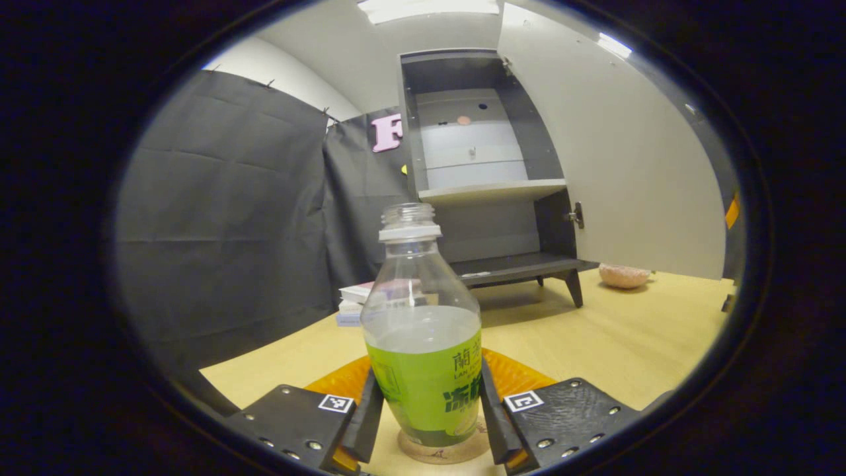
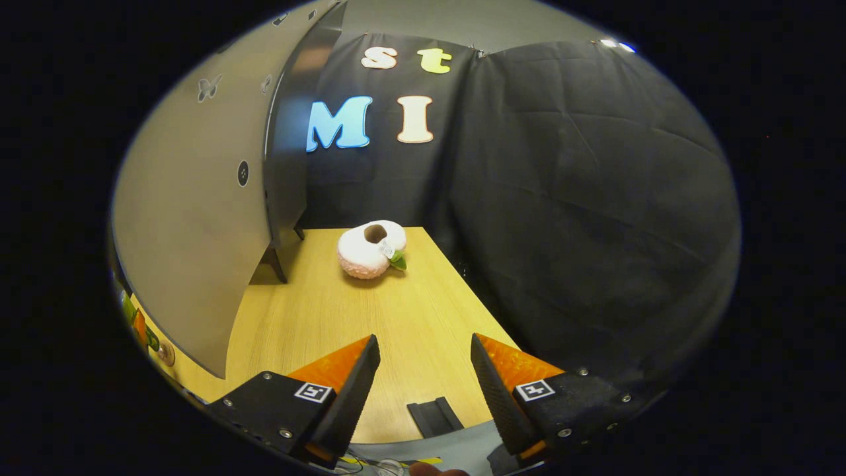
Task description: Open the cabinet door with the right hand, grasp the bottle in the cabinet with the left hand and place it on the coaster, then close the cabinet door with the right hand.
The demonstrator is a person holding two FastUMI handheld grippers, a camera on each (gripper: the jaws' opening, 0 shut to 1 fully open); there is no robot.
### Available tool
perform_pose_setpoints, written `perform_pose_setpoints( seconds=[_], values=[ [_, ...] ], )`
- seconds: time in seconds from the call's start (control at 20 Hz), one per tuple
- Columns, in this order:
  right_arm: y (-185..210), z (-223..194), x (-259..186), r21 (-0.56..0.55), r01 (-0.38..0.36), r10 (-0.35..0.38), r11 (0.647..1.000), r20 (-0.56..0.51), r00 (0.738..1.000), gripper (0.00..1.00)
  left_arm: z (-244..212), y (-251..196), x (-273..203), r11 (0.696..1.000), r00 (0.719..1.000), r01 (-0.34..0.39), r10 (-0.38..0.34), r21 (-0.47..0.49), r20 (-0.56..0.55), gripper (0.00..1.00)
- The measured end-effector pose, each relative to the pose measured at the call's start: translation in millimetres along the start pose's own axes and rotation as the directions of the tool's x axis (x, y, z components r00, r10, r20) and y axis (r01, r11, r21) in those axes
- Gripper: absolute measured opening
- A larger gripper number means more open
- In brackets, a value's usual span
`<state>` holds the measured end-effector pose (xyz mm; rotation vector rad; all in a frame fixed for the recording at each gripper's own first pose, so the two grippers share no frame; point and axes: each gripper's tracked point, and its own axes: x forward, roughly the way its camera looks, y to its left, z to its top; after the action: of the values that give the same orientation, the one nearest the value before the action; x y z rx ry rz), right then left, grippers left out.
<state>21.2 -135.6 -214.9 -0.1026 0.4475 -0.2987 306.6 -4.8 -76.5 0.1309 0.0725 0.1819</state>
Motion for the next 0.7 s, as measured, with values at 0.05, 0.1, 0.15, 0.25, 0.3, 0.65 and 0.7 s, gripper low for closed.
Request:
perform_pose_setpoints(
  seconds=[0.05, 0.1, 0.15, 0.25, 0.3, 0.65, 0.7],
  values=[
    [4, -3, -1, -0.005, -0.005, 0.005, 1.000, -0.010, 1.000, 0.86, -3, 1, 2, 1.000, 1.000, -0.003, 0.003, 0.003, -0.014, 0.71],
    [8, -6, -1, -0.011, -0.009, 0.009, 1.000, -0.015, 1.000, 0.86, -5, -1, 3, 1.000, 1.000, 0.005, -0.005, 0.002, -0.030, 0.67],
    [11, -7, -2, -0.014, -0.012, 0.012, 1.000, -0.016, 1.000, 0.86, -8, 1, 6, 1.000, 1.000, 0.008, -0.008, 0.005, -0.028, 0.74],
    [16, -10, 1, -0.027, -0.012, 0.012, 1.000, -0.021, 1.000, 0.87, -9, 1, 8, 1.000, 1.000, 0.010, -0.010, -0.007, -0.016, 0.76],
    [18, -13, 2, -0.034, -0.009, 0.008, 0.999, -0.024, 1.000, 0.87, -11, 2, 9, 1.000, 1.000, 0.007, -0.007, -0.015, -0.014, 0.70],
    [33, -12, 4, -0.066, -0.016, 0.014, 0.998, -0.031, 0.999, 0.89, -7, 7, 6, 0.998, 1.000, 0.003, -0.003, -0.060, 0.001, 0.82],
    [33, -13, 6, -0.062, -0.012, 0.010, 0.998, -0.034, 0.999, 0.89, -3, 6, 5, 0.998, 1.000, 0.013, -0.013, -0.067, 0.009, 0.76]
  ],
)
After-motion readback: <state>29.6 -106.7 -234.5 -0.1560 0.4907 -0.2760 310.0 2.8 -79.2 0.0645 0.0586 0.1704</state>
